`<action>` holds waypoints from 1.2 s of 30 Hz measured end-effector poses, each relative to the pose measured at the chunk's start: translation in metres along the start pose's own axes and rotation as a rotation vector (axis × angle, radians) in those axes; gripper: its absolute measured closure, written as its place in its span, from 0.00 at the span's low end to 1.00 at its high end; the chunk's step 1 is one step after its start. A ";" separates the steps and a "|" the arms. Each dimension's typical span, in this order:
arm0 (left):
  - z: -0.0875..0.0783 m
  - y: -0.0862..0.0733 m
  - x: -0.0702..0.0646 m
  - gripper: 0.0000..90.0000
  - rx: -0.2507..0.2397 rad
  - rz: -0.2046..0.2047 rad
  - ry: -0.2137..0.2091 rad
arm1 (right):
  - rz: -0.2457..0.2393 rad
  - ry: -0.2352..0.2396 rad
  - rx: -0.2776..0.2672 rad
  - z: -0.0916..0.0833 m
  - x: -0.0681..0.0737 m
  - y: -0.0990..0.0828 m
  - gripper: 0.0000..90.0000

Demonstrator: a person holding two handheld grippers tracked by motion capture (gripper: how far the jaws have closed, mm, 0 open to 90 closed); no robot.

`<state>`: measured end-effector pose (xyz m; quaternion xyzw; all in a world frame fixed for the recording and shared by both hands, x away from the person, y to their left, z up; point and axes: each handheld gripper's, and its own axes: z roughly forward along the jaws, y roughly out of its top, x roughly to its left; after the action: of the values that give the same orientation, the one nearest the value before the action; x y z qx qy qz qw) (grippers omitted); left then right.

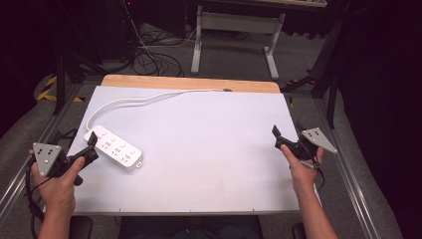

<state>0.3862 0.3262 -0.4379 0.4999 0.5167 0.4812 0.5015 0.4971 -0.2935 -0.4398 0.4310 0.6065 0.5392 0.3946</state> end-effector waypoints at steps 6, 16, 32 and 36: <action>0.000 0.000 0.000 0.05 0.000 -0.003 0.001 | 0.001 0.000 0.000 0.000 0.000 0.000 0.13; 0.000 0.001 0.001 0.14 -0.003 -0.001 0.001 | 0.002 -0.003 -0.007 -0.001 -0.001 0.001 0.13; 0.000 0.001 0.000 0.55 0.021 0.014 0.000 | 0.001 -0.001 -0.010 -0.001 -0.001 0.001 0.13; 0.000 0.002 0.001 0.63 0.027 0.016 -0.016 | -0.001 0.002 -0.007 -0.001 -0.001 0.001 0.14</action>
<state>0.3861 0.3274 -0.4359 0.5146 0.5153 0.4741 0.4949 0.4961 -0.2945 -0.4389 0.4287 0.6051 0.5418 0.3957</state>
